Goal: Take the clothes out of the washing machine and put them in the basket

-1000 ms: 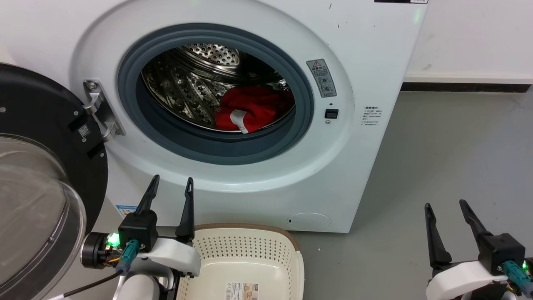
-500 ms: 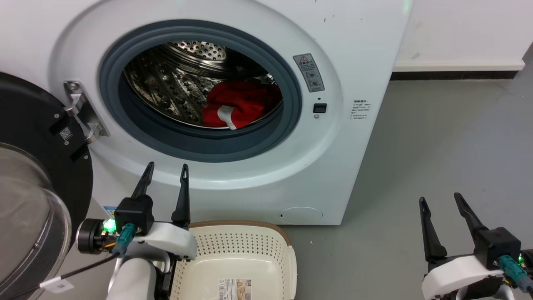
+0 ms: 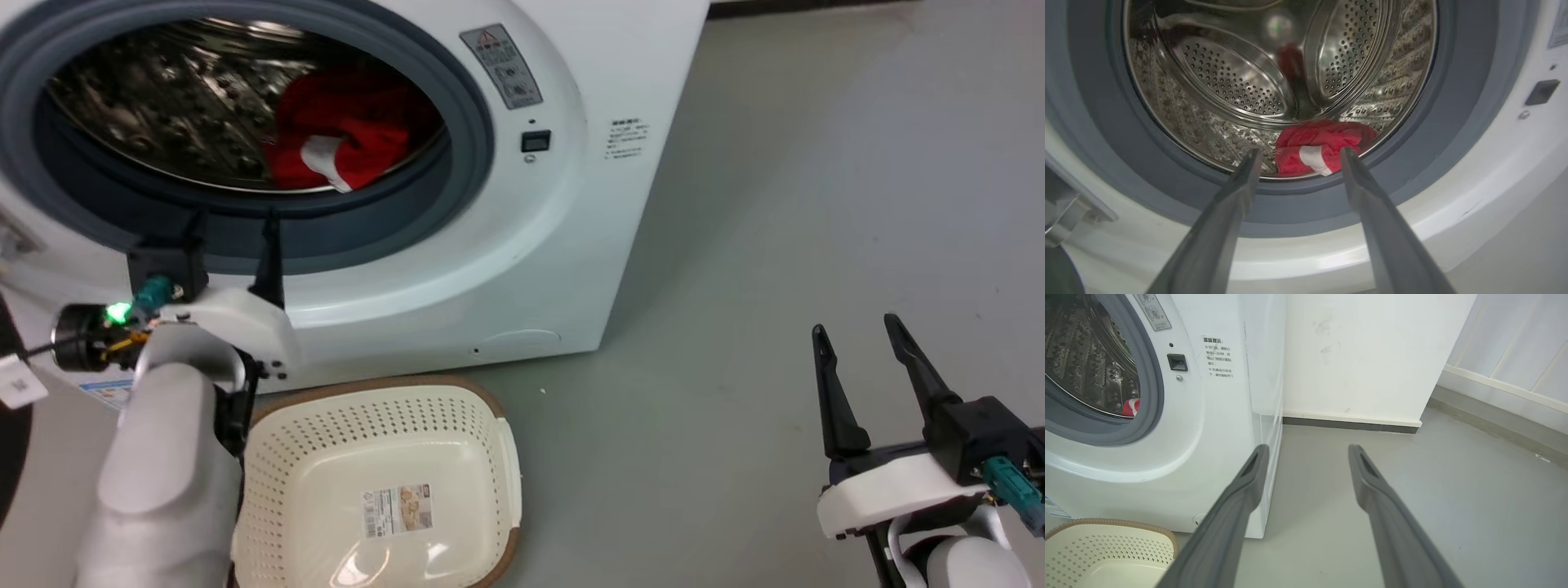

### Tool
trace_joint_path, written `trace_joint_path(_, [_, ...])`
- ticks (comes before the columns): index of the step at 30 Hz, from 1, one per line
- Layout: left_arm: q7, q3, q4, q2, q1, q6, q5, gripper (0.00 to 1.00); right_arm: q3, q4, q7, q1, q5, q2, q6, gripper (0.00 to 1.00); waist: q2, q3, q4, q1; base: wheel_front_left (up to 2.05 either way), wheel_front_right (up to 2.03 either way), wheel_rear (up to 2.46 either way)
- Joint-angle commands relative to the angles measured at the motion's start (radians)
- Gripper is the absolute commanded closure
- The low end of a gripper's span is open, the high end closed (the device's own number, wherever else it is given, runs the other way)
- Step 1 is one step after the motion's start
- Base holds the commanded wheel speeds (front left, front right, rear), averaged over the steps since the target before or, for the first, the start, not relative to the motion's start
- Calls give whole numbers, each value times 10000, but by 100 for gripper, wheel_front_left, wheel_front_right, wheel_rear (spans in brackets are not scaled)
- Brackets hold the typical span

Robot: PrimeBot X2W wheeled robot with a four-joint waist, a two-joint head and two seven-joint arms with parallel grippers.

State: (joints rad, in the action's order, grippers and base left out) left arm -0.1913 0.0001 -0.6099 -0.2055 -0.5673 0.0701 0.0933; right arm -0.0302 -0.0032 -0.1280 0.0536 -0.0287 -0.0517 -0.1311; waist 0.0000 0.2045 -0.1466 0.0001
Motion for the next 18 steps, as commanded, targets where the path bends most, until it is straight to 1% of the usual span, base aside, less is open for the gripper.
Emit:
trace_joint_path(1, [54, 24, -103, -133, -258, 39, -9, 0, 51, -24, -71, 209, 37, 26, 7, 0, 0, 812, -707, -1, 0, 0, 0])
trace_joint_path(9, [840, 200, -1425, -1147, -2163, 200, 160, 0, 365, 410, -588, 881, 512, 28, 7, 0, 0, 2250, -1762, -1, 0, 0, 0])
trace_joint_path(18, [1922, 272, -2496, -2301, -4267, 331, 230, 0, 851, 999, -1048, 1405, 1084, 28, 7, 0, 0, 3423, -2689, -1, 0, 0, 0])
